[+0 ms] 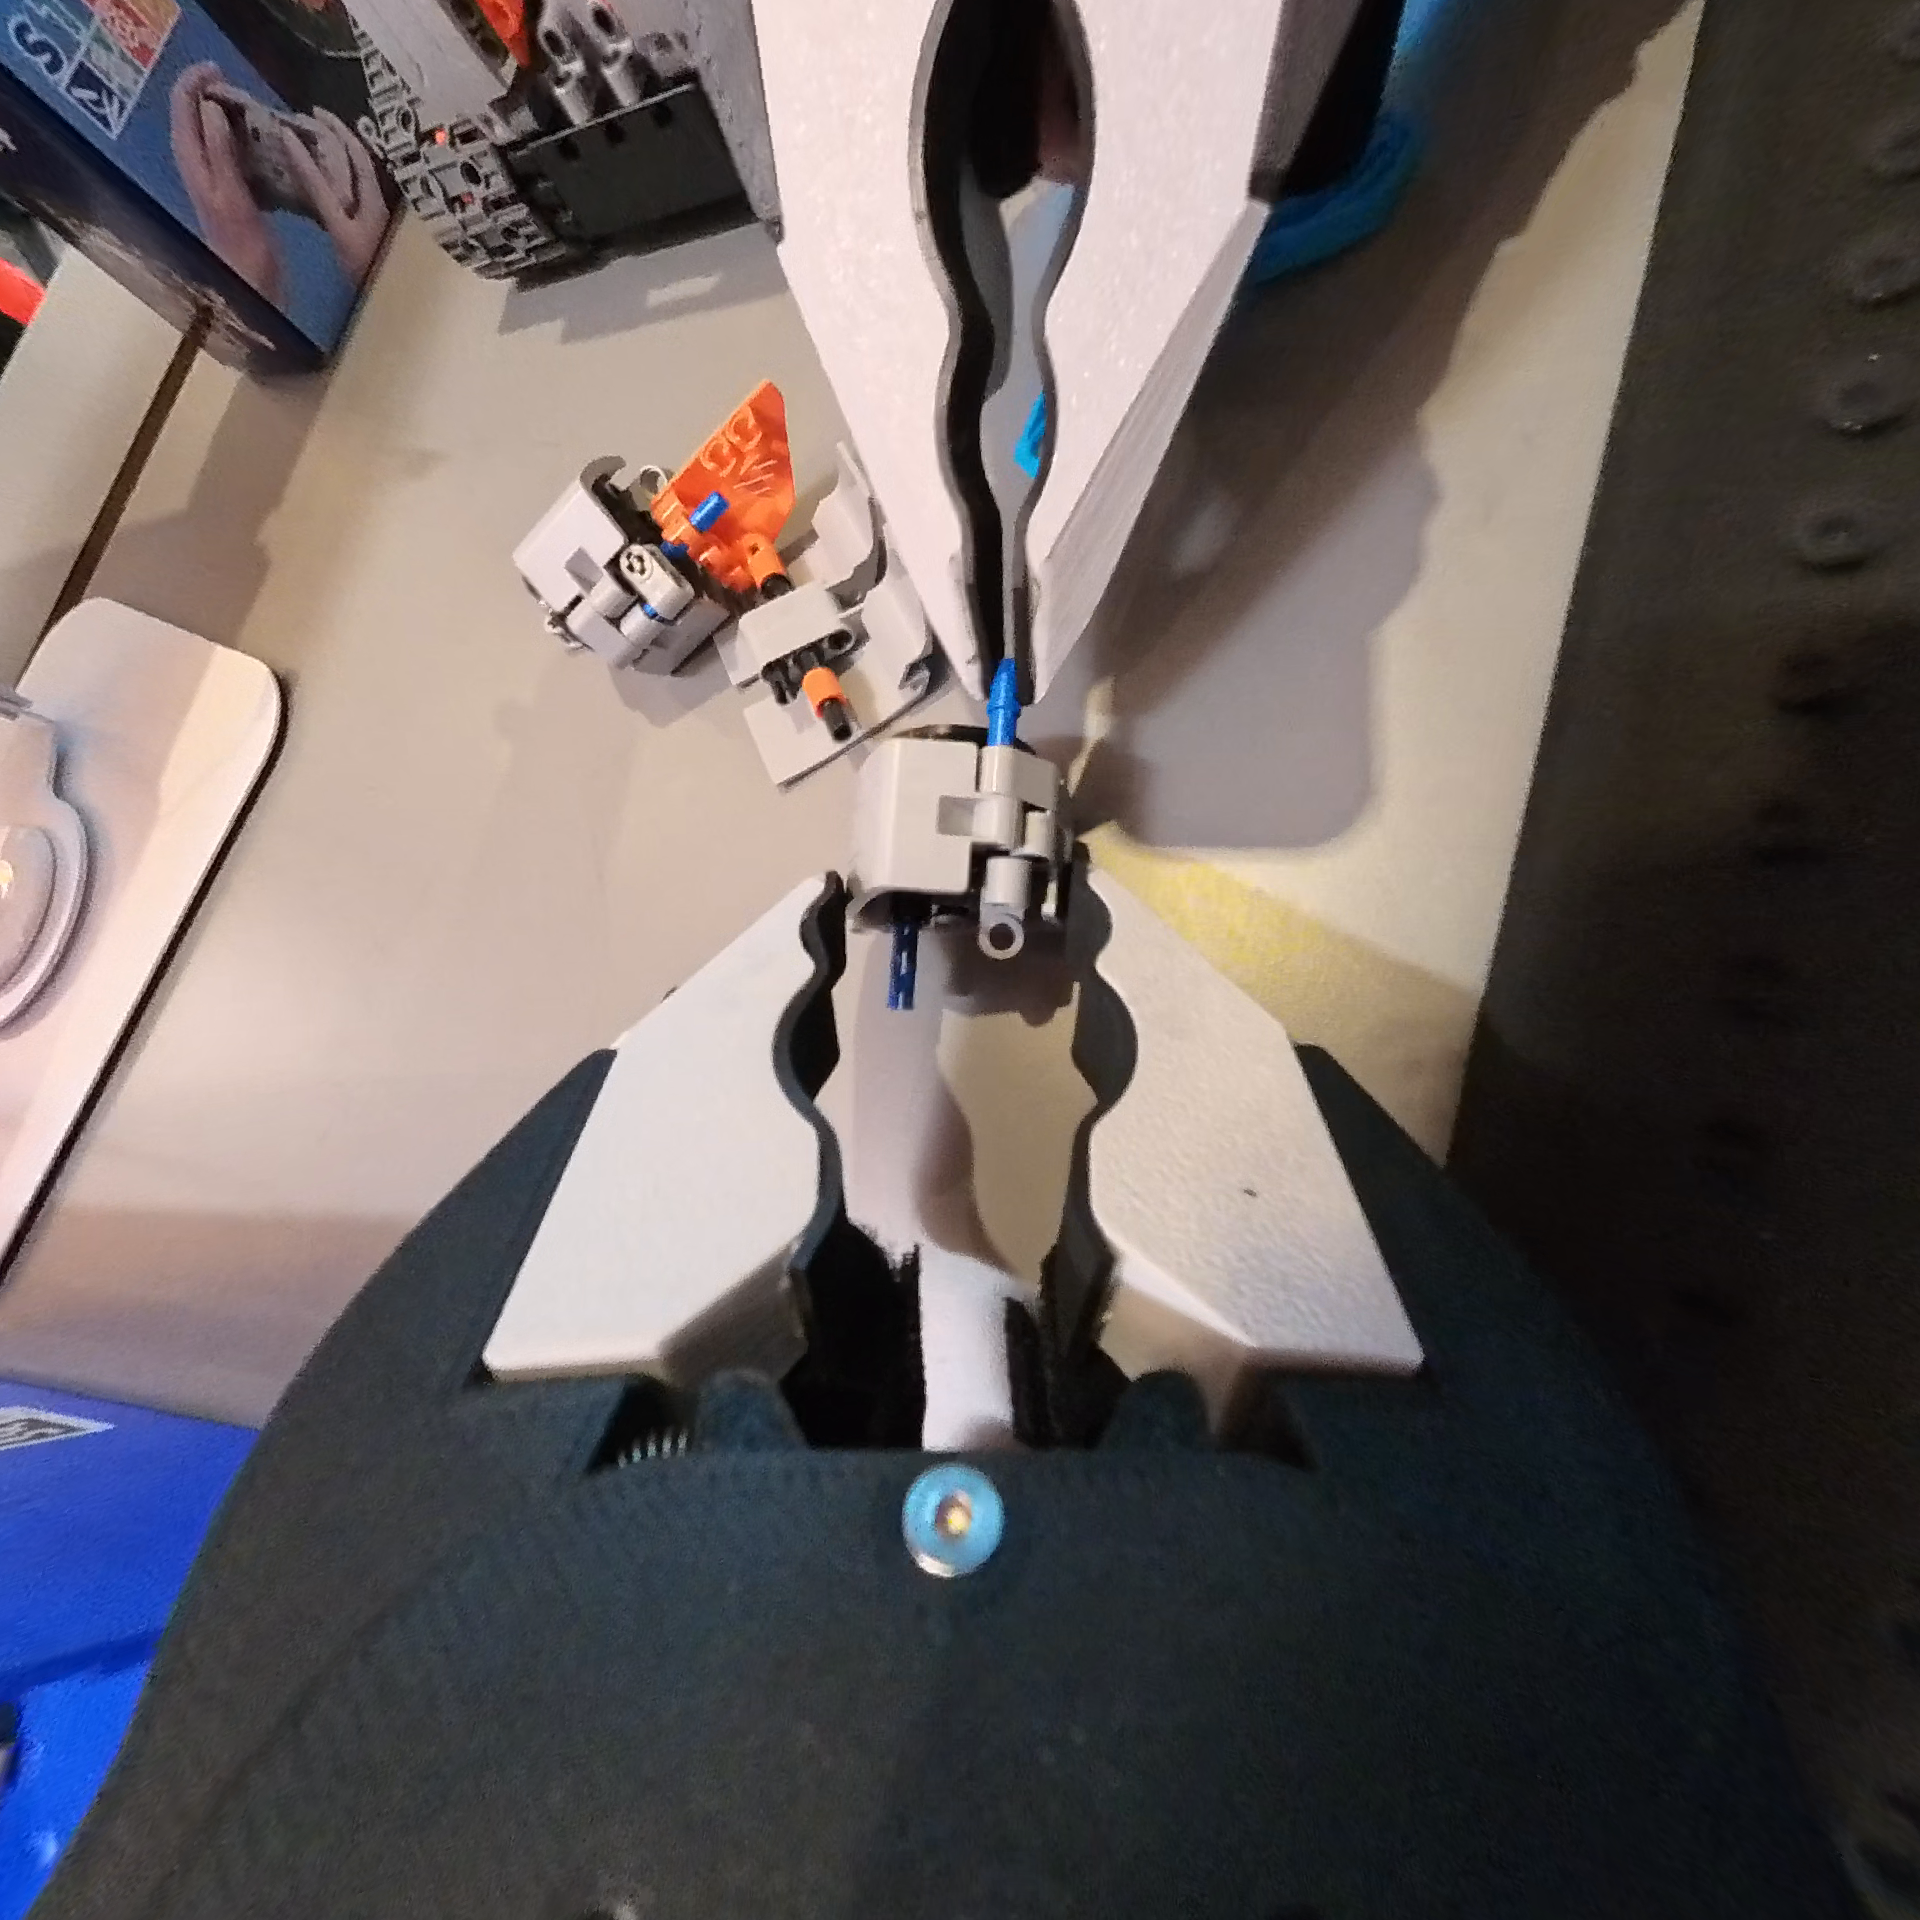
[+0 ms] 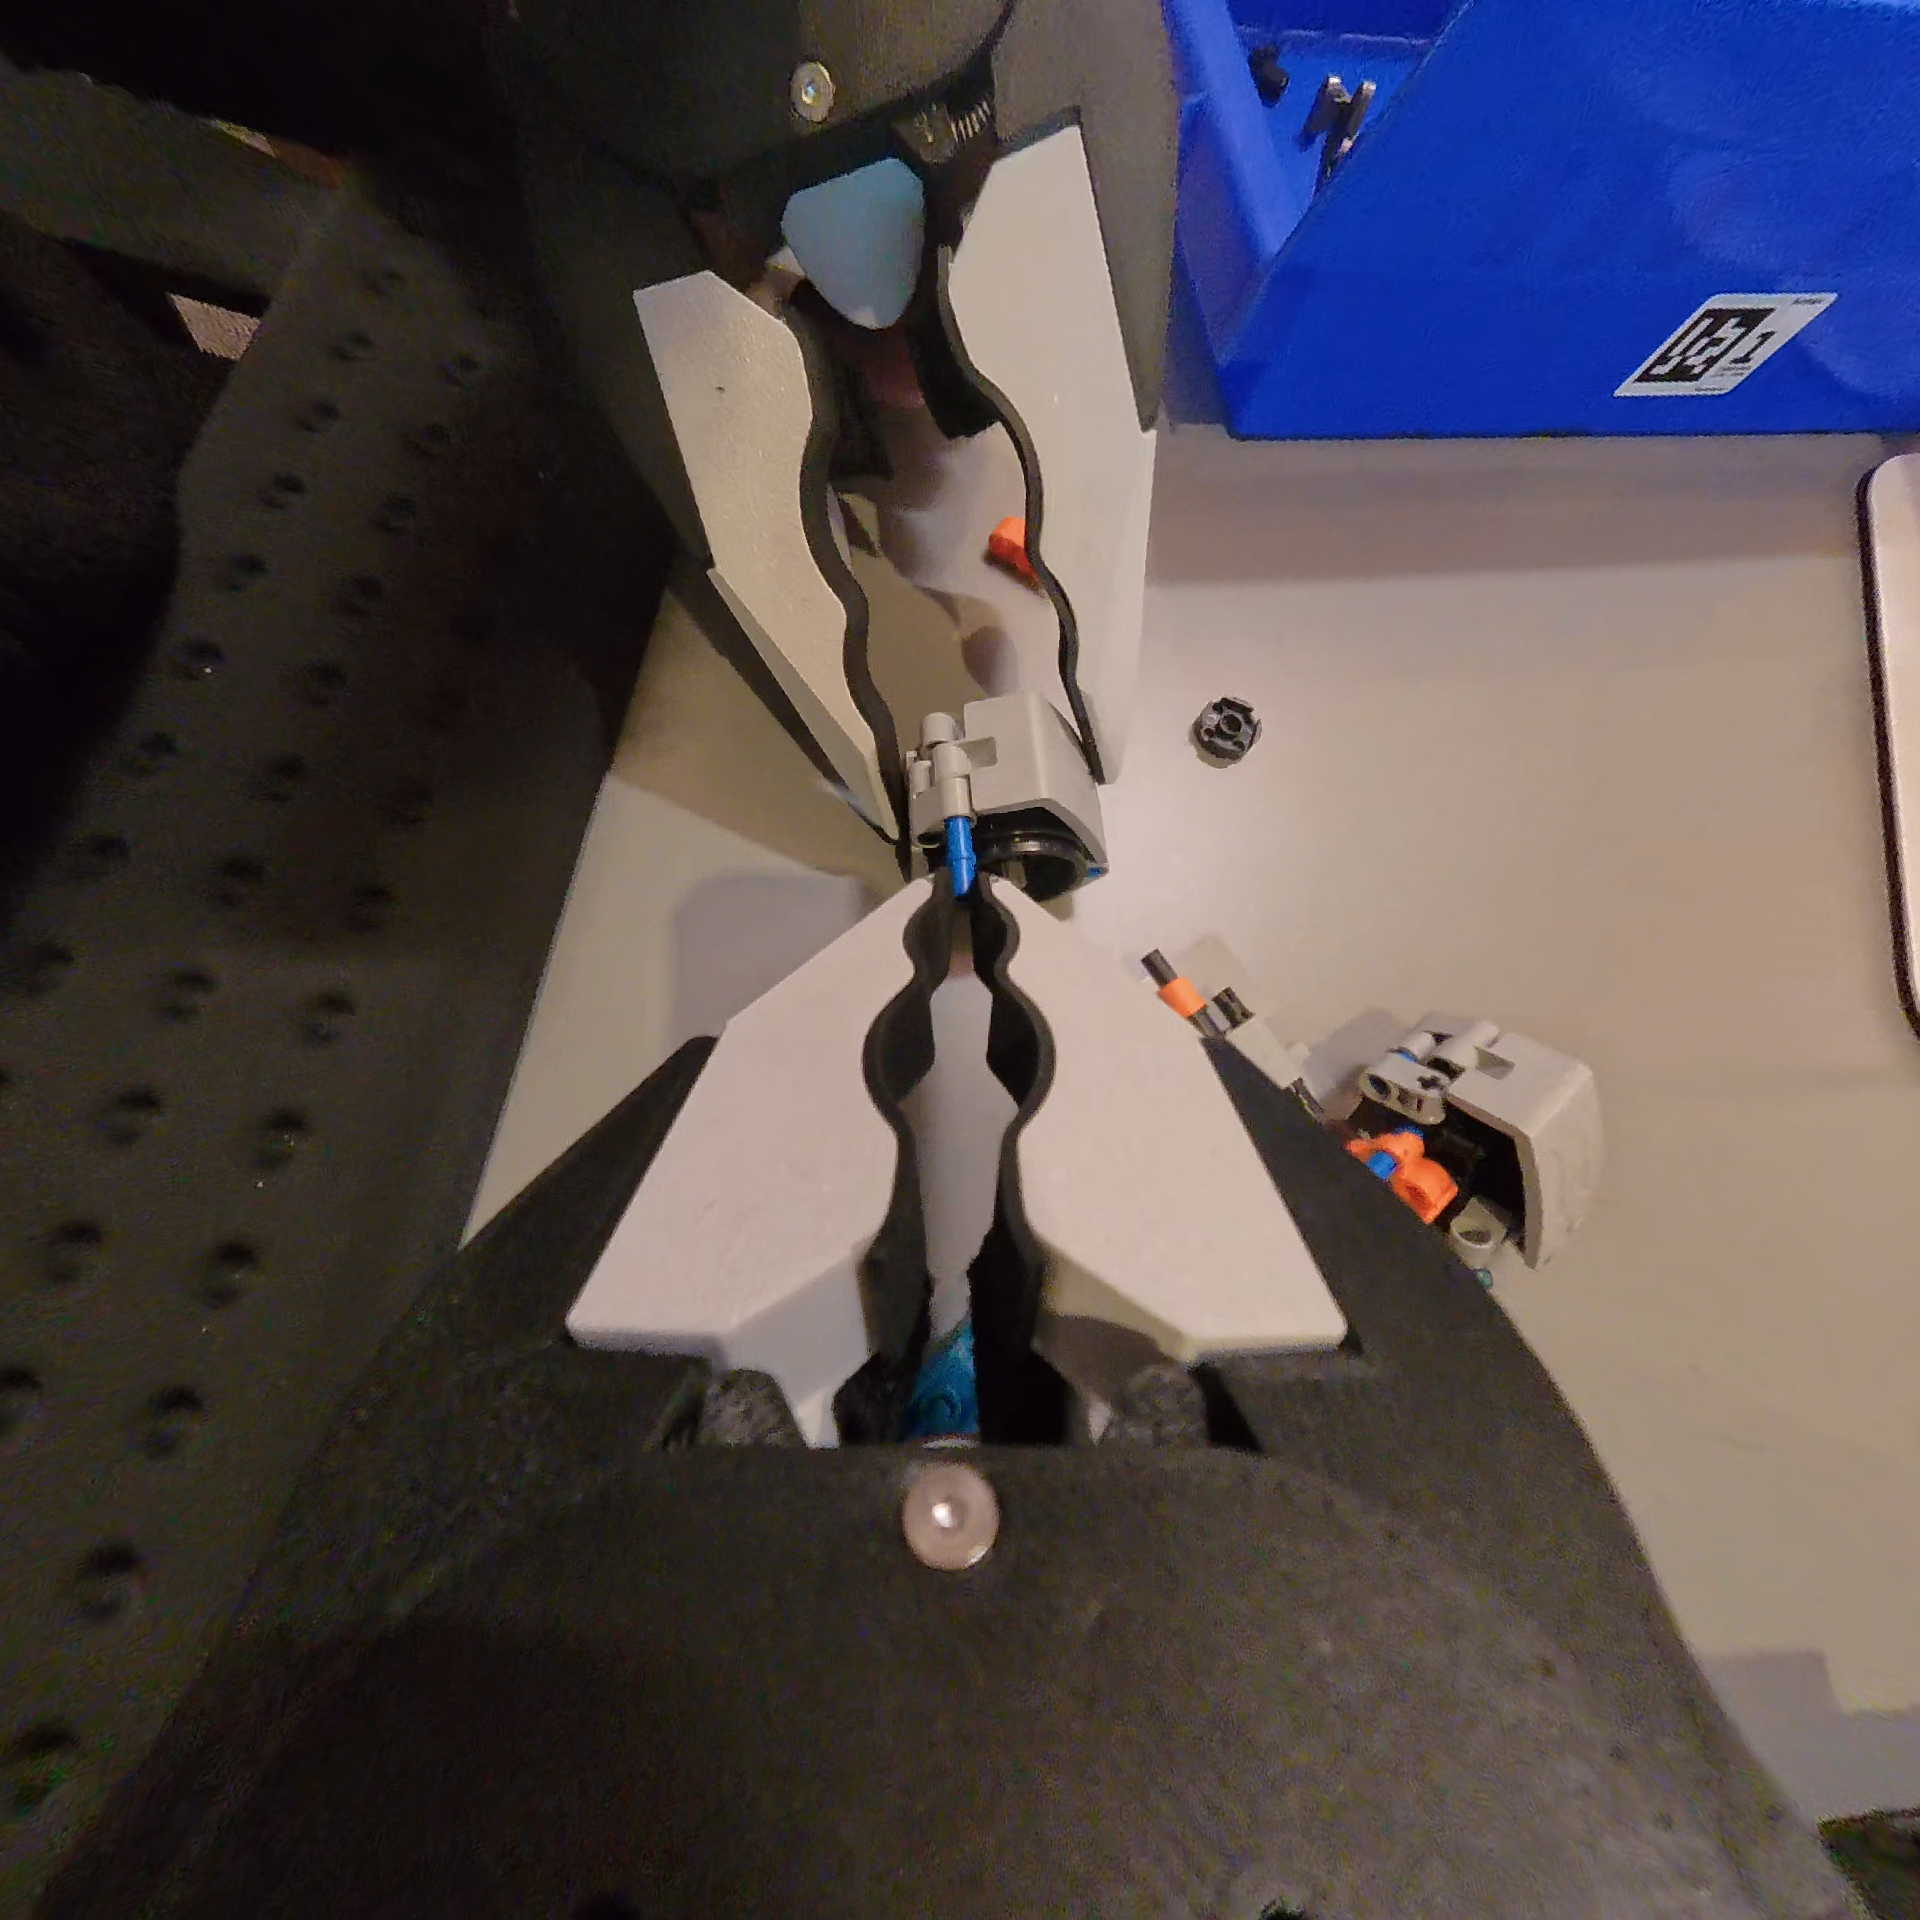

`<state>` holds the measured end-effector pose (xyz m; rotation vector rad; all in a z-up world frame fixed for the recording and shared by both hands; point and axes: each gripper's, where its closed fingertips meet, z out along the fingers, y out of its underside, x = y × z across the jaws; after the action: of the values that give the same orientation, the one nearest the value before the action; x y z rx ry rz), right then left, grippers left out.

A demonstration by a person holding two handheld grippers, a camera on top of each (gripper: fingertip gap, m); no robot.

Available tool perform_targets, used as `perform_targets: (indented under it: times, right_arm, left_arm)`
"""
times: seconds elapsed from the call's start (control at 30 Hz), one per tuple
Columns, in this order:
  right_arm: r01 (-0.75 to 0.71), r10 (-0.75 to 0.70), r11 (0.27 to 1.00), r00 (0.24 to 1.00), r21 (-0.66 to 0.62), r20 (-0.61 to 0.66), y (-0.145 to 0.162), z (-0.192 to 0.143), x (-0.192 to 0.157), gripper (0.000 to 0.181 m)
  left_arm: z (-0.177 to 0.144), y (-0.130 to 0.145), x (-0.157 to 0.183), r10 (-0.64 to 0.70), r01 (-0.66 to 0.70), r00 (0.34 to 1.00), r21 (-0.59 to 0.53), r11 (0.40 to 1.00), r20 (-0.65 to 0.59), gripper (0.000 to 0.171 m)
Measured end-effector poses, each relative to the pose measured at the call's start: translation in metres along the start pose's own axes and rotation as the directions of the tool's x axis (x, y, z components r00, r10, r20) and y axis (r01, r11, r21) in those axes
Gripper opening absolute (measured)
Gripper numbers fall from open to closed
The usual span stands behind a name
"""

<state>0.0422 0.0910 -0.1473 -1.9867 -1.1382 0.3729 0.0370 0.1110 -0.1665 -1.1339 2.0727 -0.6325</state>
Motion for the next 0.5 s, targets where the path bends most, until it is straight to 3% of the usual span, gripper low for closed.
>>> perform_targets:
  times: [0.5]
  right_arm:
    - [0.143, -0.152, 0.986, 0.983, -0.087, -0.102, -0.012, 0.005, -0.004, 0.000]
  left_arm:
    - [0.003, -0.001, -0.001, 0.087, -0.078, 0.992, -0.094, 0.992, 0.095, 0.038]
